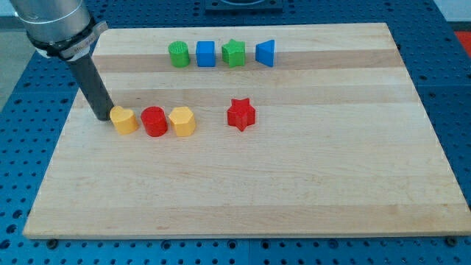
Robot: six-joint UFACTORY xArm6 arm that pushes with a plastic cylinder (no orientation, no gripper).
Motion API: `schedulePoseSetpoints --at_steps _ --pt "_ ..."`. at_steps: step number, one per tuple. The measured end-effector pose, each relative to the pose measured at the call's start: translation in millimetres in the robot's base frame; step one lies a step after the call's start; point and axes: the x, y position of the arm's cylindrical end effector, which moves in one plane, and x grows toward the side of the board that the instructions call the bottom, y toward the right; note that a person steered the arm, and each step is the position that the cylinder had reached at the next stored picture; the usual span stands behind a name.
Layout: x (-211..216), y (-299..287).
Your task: Move the yellow heart slightly to the right
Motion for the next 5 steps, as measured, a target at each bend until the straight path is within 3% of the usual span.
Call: schedulePoseSetpoints --at_steps 2,4,5 --pt "1 -1" --pt "-60 -2" --pt "-83 60"
